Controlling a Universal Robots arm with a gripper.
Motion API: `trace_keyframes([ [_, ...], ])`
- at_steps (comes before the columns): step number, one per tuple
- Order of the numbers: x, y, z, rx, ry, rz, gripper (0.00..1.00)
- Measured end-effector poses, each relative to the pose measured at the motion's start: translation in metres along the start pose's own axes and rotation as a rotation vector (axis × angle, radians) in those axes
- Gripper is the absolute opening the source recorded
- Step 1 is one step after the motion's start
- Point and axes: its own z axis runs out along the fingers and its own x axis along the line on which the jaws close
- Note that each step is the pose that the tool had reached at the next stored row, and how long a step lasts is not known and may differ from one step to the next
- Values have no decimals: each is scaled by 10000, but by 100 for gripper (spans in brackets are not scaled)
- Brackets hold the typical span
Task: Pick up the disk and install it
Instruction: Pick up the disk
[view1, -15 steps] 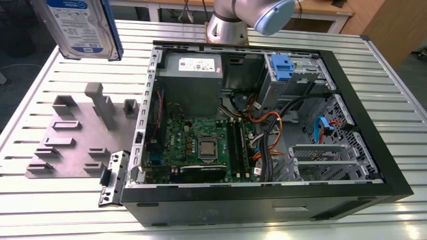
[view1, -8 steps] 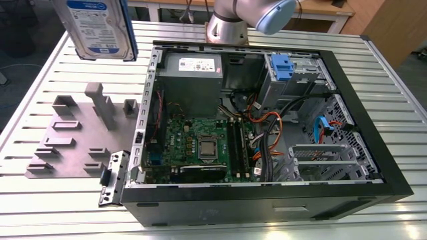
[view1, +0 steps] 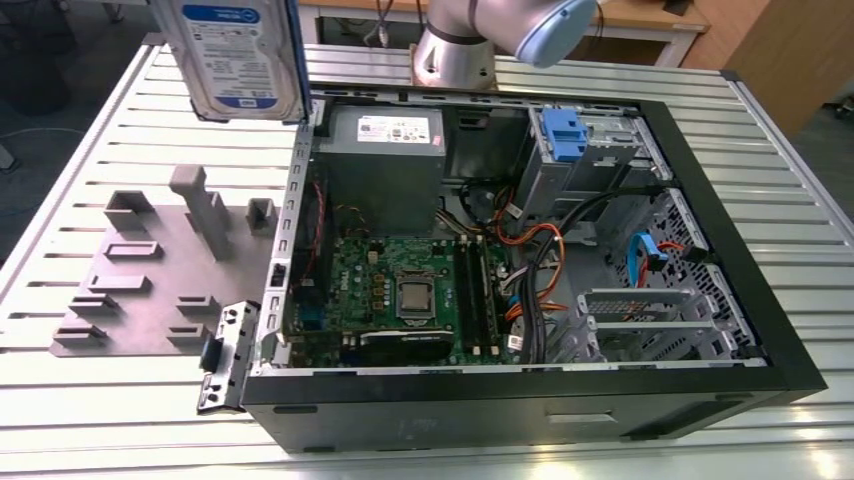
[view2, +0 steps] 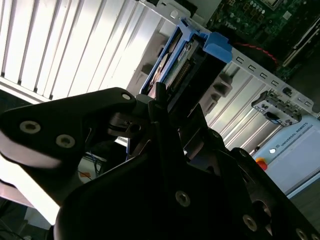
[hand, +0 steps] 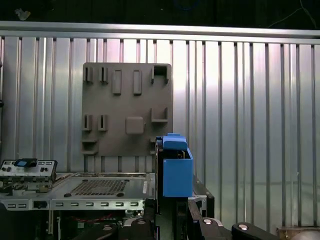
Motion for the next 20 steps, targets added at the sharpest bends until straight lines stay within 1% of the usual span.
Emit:
trace_keyframes([
  [20,-7,-907,-10,0,0,1,35],
])
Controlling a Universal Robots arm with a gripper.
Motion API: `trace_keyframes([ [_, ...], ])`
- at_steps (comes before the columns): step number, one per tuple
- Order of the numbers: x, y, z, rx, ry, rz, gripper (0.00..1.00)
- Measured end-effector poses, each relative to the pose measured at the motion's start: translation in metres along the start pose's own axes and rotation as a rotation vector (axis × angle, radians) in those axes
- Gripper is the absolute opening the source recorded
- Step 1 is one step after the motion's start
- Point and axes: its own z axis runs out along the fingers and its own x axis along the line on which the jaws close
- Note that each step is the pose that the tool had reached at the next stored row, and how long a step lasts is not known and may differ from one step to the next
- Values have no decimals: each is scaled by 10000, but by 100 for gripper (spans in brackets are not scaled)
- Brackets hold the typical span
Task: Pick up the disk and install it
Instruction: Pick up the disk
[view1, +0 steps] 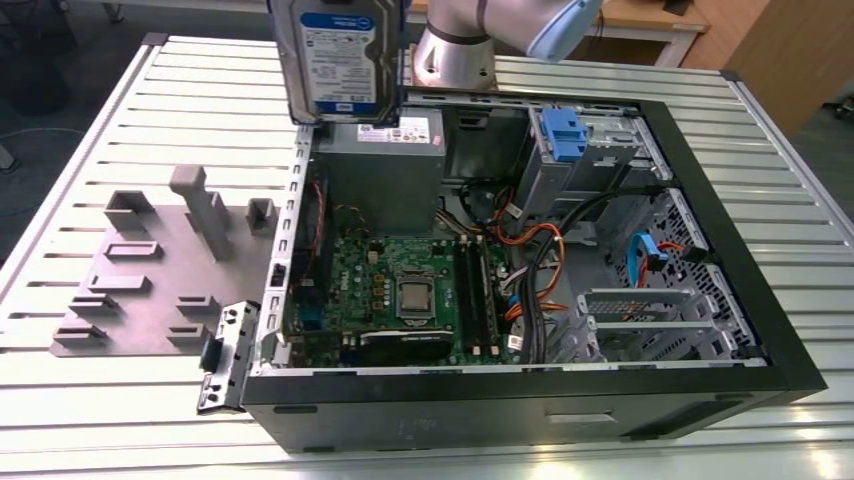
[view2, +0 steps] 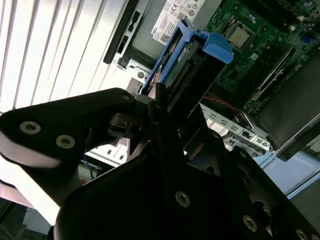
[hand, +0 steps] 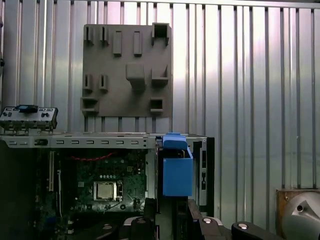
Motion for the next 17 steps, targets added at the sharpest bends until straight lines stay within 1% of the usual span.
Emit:
trace_keyframes([
  [7,-2,-315,-5,-1,1,0,35],
  [17,-6,-728,-9,-1,0,0,35],
])
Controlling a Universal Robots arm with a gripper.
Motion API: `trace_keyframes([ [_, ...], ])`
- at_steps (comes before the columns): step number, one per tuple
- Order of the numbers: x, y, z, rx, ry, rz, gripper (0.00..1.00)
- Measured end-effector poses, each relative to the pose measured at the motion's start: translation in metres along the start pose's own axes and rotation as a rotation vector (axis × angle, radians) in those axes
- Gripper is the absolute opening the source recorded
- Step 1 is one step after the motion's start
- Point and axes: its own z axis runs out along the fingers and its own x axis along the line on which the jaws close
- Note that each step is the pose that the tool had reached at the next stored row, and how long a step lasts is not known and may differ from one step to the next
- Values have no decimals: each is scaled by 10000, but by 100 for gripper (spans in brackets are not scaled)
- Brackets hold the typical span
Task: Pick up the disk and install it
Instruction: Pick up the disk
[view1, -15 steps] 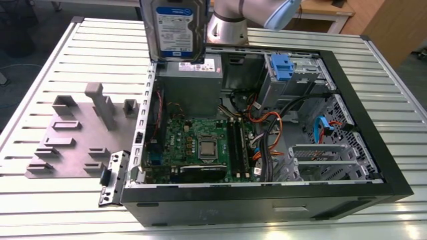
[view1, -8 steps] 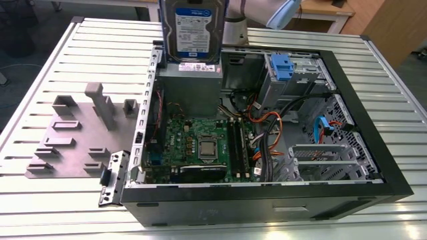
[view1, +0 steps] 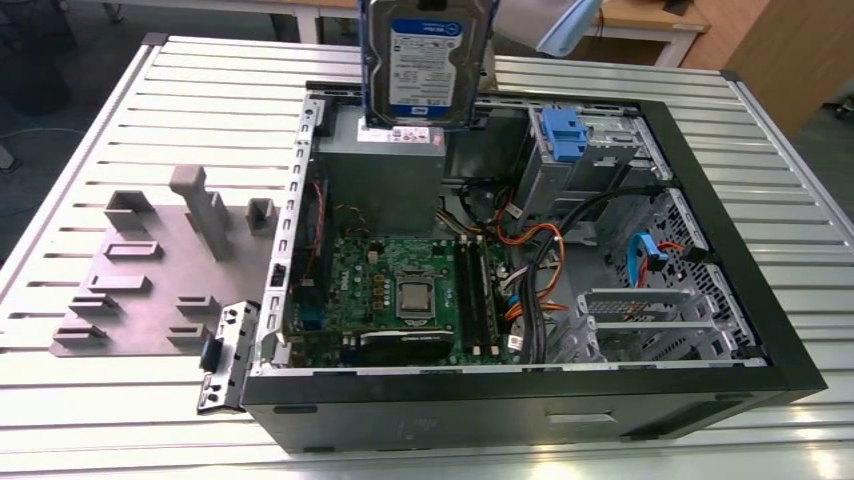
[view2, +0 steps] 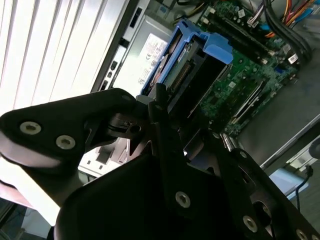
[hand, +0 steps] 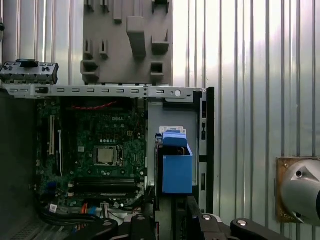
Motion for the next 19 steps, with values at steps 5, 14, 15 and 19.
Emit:
trace_keyframes([
  [5,-2,-211,-2,0,0,-2,35],
  [14,-3,-469,-5,0,0,-2,35],
  [15,-3,-472,-5,0,0,-2,35],
  [19,-4,-476,-5,0,0,-1,35],
])
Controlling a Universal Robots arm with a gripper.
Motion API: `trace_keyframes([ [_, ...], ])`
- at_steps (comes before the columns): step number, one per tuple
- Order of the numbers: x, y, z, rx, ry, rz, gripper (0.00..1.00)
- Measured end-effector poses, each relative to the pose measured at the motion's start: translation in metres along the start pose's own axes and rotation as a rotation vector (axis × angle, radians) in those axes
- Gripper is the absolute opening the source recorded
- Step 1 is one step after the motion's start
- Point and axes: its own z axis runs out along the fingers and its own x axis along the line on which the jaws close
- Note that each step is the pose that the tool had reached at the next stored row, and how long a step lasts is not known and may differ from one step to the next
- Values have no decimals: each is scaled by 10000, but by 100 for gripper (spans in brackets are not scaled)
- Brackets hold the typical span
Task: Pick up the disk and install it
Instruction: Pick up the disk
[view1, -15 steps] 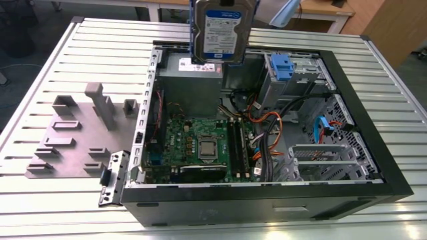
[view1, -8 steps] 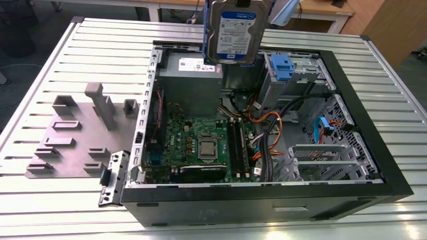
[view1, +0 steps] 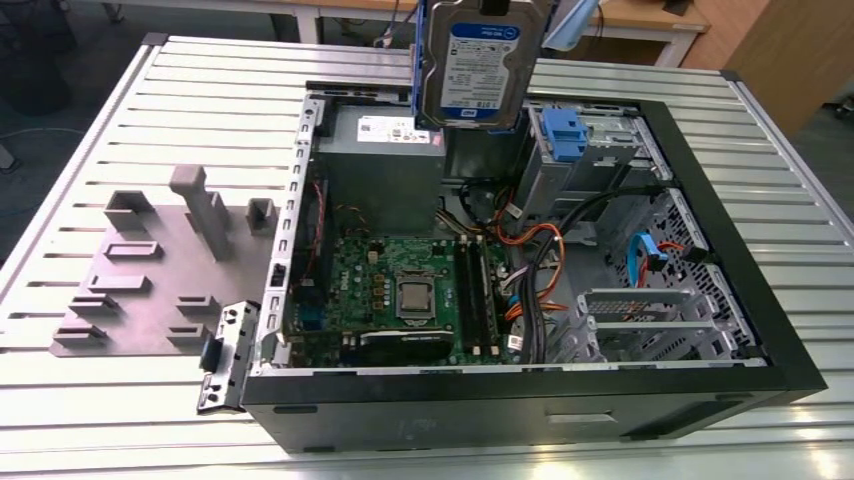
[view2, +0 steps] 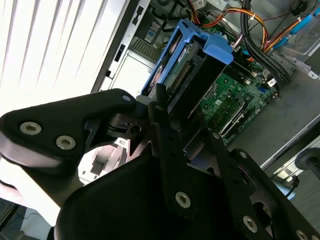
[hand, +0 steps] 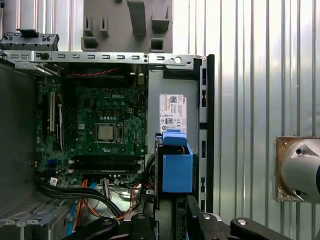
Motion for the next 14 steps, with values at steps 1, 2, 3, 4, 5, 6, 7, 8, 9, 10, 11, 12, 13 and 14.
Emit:
trace_keyframes([
  [1,0,0,0,0,1,0,35],
  [2,0,-1,0,0,0,0,35],
  [3,0,-1,0,0,0,0,35],
  [4,1,-1,0,0,-1,0,35],
  [5,5,-2,0,-1,1,-1,35],
  [6,11,-2,-1,0,0,-1,35],
  [7,19,-2,-1,0,0,-1,35],
  [8,29,-1,-2,0,1,0,35],
  [9,42,-2,-2,0,1,0,35],
  [10,56,-1,-3,-1,1,0,35],
  [11,72,-2,-4,0,2,0,35],
  [12,90,-2,-4,0,0,0,35],
  [13,107,-2,-5,0,1,0,35],
  [14,125,-2,-6,0,0,0,35],
])
